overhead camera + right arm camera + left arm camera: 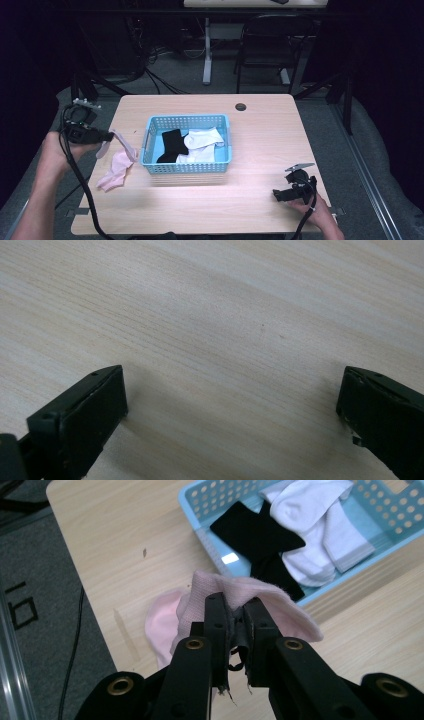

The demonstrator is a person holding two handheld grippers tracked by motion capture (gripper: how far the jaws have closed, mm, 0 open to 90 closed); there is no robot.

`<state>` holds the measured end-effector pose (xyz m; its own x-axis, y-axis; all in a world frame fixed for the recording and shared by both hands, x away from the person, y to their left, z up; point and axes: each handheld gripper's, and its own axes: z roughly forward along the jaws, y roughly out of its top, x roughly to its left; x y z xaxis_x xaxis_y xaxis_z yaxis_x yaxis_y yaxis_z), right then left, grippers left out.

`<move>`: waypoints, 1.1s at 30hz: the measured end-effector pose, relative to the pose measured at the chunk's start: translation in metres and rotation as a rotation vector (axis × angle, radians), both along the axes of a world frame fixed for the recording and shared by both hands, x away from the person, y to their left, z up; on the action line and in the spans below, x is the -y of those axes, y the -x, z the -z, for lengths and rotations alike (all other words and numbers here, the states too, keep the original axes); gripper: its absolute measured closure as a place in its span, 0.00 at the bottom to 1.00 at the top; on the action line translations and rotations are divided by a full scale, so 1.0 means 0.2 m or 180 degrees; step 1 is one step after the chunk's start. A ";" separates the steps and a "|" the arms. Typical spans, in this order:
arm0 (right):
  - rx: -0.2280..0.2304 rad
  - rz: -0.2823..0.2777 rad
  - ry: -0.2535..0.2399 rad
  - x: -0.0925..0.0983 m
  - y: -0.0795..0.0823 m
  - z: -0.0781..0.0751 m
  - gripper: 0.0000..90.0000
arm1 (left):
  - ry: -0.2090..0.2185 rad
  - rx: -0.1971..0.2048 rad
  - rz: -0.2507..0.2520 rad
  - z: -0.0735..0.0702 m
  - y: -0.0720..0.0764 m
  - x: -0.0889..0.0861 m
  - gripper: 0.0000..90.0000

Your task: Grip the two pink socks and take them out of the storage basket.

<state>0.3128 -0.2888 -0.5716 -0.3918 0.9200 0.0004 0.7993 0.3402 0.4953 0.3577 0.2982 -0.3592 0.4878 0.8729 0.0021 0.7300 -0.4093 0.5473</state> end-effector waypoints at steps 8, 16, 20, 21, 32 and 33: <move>0.0001 0.0003 -0.0002 0.00 0.00 0.00 0.00 | 0.0076 -0.0192 -0.0063 0.17 0.07 -0.07 0.91; -0.0002 0.0006 -0.0001 0.00 0.00 0.00 0.00 | 0.0181 -0.0525 -0.0098 0.47 0.09 -0.12 0.91; -0.0005 0.0007 0.0000 0.00 0.00 0.00 0.00 | 0.0198 -0.0648 -0.0144 0.61 0.08 -0.13 0.90; -0.0004 0.0007 0.0008 0.00 0.00 0.00 0.00 | 0.0177 -0.0669 -0.0154 0.65 0.08 -0.13 0.90; 0.0014 0.0020 -0.0020 0.00 0.00 0.00 0.00 | 0.0193 -0.0759 -0.0240 0.87 0.05 -0.16 0.81; 0.0014 0.0020 -0.0019 0.00 0.00 0.00 0.00 | 0.0199 -0.0769 -0.0245 0.88 0.05 -0.16 0.80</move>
